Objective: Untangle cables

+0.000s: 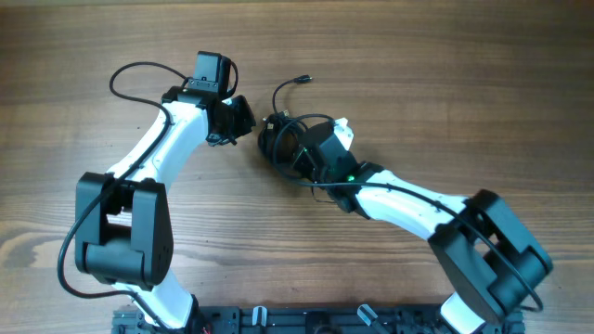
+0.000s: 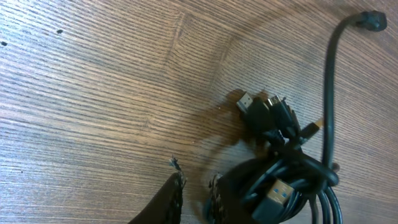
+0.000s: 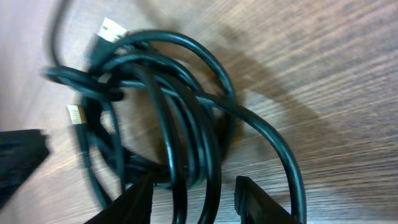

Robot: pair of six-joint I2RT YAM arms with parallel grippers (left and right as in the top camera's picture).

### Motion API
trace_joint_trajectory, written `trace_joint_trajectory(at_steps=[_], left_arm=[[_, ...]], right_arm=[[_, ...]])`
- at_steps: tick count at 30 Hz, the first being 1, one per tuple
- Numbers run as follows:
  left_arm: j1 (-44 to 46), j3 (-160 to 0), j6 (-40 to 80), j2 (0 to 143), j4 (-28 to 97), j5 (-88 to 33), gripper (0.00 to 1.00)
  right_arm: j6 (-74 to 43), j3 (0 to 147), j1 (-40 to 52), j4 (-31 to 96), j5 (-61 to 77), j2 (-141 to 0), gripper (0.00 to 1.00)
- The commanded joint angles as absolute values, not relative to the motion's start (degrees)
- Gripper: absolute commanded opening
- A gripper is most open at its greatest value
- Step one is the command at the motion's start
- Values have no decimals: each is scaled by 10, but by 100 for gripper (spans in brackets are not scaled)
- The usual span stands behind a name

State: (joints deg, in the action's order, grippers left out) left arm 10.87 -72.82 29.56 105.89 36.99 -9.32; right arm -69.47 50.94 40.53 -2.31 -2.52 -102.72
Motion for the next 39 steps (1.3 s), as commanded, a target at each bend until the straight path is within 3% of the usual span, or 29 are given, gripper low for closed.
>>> trace_joint_trajectory(at_steps=[1,2,8,12,19,24,26,27,28,29,30,31,39], left_arm=[[111,-732,287,1063,368,-93,19],[111,-732,287,1063,368,-93,19],[111,-732,287,1063,368,-93,22],[111,-732,287,1063,368,-93,22],[111,-732,287,1063,369,-96,23],[111,-732,287,1063,370,-100,23],[111,-732,287,1063,370,-100,23],[111,-732,287,1063,370,-100,23],[111,-732,287,1063,370,-102,24],[111,-732,287,1063,370,-106,24],[111,-732,287,1063,370,-117,24],[111,-732,287,1063,370,-127,24],[111,-732,255,1063,365,-232,17]], right_arm=[[-689,513,405,-23,-38,-1044,11],[-675,513,404,-24,-38,-1040,5],[-520,514,381,-12,29,-987,4],[-507,519,335,91,72,-933,4],[-381,519,241,232,208,-909,4],[-322,542,193,300,220,-909,5],[-299,570,183,329,225,-909,14],[-296,584,181,339,224,-909,29],[-293,596,181,342,225,-909,34],[-293,603,181,341,228,-909,44],[-293,612,181,339,233,-909,59],[-294,615,181,336,235,-909,67],[-313,615,181,328,239,-915,69]])
